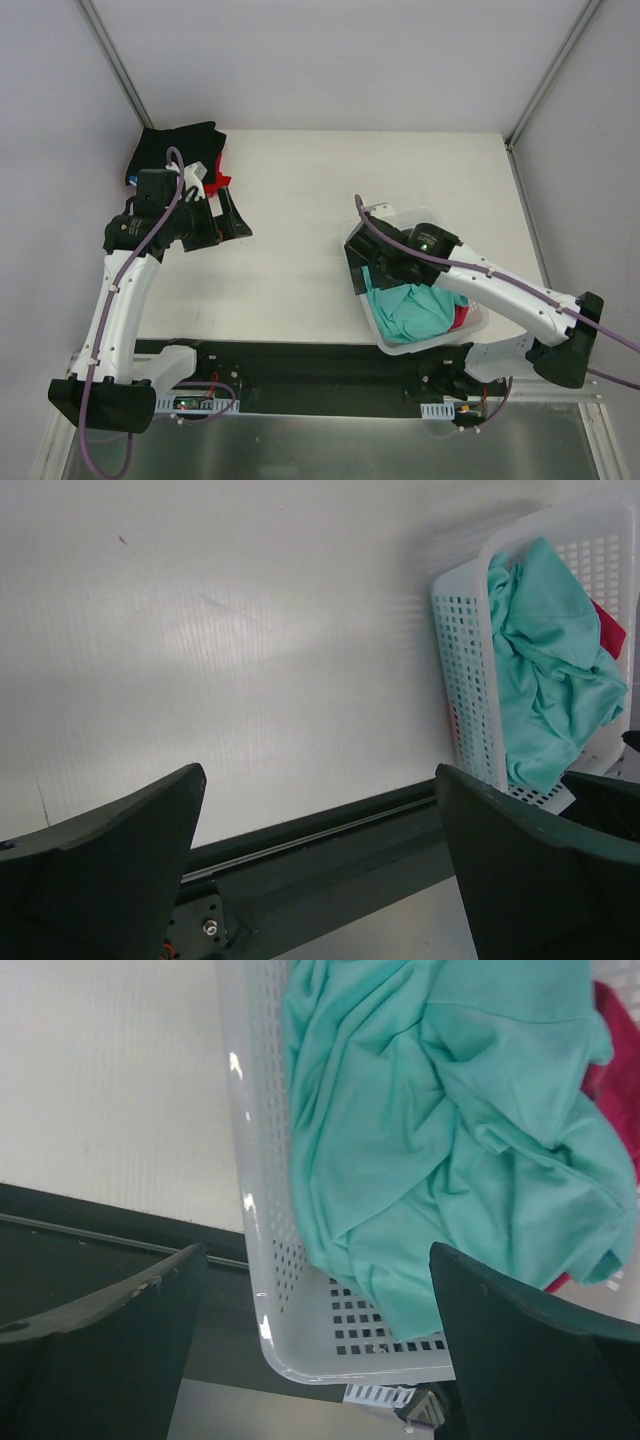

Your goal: Fold and stack the t-shirts

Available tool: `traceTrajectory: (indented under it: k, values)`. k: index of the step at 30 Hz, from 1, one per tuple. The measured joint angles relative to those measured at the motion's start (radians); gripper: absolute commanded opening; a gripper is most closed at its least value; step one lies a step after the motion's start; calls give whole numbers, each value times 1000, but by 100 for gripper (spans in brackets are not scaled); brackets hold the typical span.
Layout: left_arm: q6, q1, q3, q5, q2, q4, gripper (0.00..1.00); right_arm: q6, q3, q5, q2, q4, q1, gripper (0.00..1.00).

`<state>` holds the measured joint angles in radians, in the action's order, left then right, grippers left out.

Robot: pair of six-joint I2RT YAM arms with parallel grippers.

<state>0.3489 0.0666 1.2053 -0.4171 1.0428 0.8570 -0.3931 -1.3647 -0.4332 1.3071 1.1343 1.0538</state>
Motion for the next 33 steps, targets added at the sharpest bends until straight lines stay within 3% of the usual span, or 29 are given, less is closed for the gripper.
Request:
traceTrajectory:
  k: [10,17,33]
  values:
    - [1,0,-19,-2,-4,-4,99,-85,18,131,152,-62,128,96]
    - [1,0,-25,-2,-5,-5,99,-158,48,142,189,-59,194,96]
    - [3,0,-27,-21,-31,-5,99,-218,72,-112,371,73,95,96]
